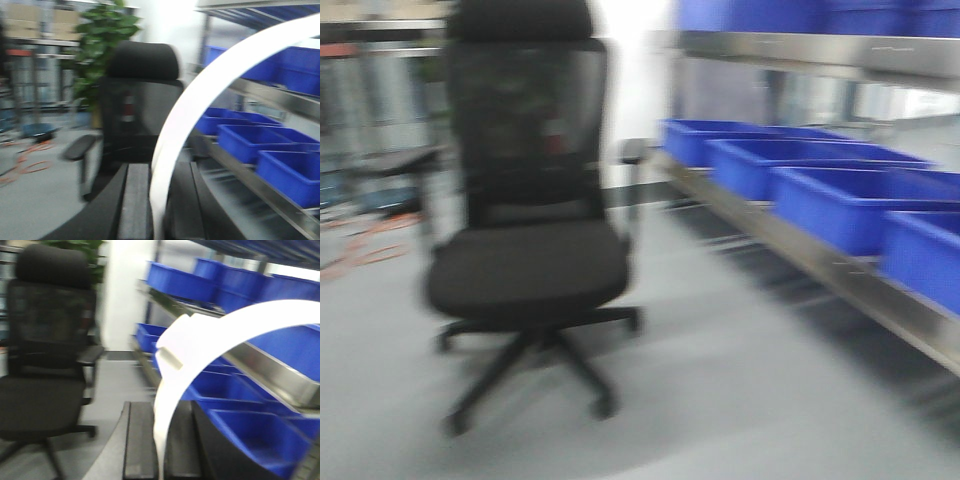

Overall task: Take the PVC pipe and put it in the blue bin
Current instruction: 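Drive the base to the steel shelf of blue bins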

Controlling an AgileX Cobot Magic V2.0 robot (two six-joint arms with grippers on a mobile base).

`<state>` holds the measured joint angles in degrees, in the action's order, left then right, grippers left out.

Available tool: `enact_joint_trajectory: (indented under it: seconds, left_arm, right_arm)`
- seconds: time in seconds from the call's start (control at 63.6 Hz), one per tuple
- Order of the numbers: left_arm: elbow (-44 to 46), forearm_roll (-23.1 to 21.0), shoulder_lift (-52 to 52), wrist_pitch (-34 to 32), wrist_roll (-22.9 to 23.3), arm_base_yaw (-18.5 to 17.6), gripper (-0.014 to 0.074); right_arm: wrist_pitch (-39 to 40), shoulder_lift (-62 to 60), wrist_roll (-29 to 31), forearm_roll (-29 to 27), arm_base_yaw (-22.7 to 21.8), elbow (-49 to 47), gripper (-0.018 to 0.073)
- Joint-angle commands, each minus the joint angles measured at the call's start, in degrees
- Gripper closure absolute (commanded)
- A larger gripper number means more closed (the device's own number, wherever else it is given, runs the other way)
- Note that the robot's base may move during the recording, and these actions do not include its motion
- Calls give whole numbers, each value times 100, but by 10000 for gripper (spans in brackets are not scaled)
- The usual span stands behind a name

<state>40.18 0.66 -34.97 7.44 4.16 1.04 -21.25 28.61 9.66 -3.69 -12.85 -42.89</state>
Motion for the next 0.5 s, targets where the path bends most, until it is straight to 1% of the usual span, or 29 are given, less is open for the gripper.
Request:
enact_joint_trajectory:
  seconds: [0.0,0.487]
  left_arm:
    - [6,9,30,-141,46,-2,707]
    - [6,9,30,-145,46,-2,707]
  right_arm:
    - [159,-27,27,4,0,-28,727]
    - [159,-27,27,4,0,-28,727]
